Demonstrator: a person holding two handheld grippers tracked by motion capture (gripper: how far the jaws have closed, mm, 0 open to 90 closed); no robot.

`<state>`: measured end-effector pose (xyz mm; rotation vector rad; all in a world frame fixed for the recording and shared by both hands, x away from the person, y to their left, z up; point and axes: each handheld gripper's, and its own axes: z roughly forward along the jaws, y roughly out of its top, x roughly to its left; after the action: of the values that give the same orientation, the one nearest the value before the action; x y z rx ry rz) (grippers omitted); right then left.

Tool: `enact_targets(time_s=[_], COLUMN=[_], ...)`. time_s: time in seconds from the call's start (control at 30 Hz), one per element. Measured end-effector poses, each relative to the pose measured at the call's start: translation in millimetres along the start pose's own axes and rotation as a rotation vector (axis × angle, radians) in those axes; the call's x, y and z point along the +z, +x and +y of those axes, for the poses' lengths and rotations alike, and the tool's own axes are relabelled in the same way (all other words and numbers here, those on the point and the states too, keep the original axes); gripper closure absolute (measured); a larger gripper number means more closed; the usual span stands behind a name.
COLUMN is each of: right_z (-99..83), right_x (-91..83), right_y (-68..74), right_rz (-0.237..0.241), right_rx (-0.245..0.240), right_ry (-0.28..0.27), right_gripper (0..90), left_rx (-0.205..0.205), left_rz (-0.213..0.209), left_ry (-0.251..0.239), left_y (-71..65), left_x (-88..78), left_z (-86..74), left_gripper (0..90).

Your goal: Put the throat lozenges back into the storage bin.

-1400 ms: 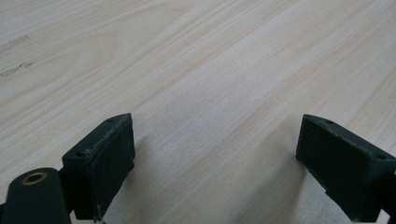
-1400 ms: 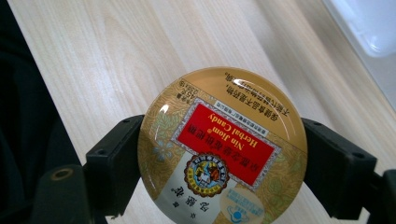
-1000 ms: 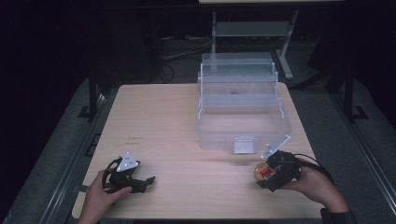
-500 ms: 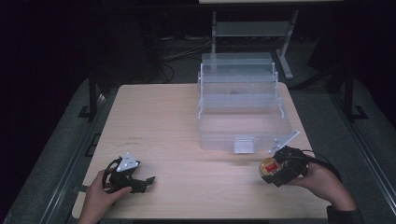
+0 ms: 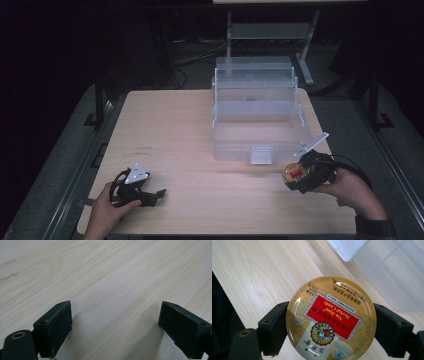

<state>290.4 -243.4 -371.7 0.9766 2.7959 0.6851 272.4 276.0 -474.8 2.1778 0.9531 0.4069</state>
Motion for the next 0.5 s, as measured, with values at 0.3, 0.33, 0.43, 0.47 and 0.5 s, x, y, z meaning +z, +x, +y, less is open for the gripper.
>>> enact_targets(time_s=[0.3,0.33,0.43,0.47,0.5], right_z=[1.6,2.0,3.2,3.9,4.3], right_x=[-7.7,-9.4,-13.2,-14.9,-16.0], right_y=[-9.8,-11.3,-15.0,-16.4,-17.5], right_rz=[-0.010,-0.011,-0.017,-0.021,-0.021], right_rx=[0.014,0.018,0.024,0.029,0.029], right_ry=[0.001,0.001,0.000,0.000,0.000], right_gripper=[19.7,19.7,19.7,19.7,19.7], left_rx=[-0.001,-0.001,-0.001,-0.001,-0.001], left_rz=[0.000,0.000,0.000,0.000,0.000], left_ry=[-0.001,-0.001,-0.001,-0.001,-0.001], left_y=[-0.1,-0.1,-0.1,-0.1,-0.1], left_x=[0.1,0.1,0.1,0.1,0.1], left_z=[0.0,0.0,0.0,0.0,0.0], left_gripper=[10.7,10.7,10.7,10.7,10.7])
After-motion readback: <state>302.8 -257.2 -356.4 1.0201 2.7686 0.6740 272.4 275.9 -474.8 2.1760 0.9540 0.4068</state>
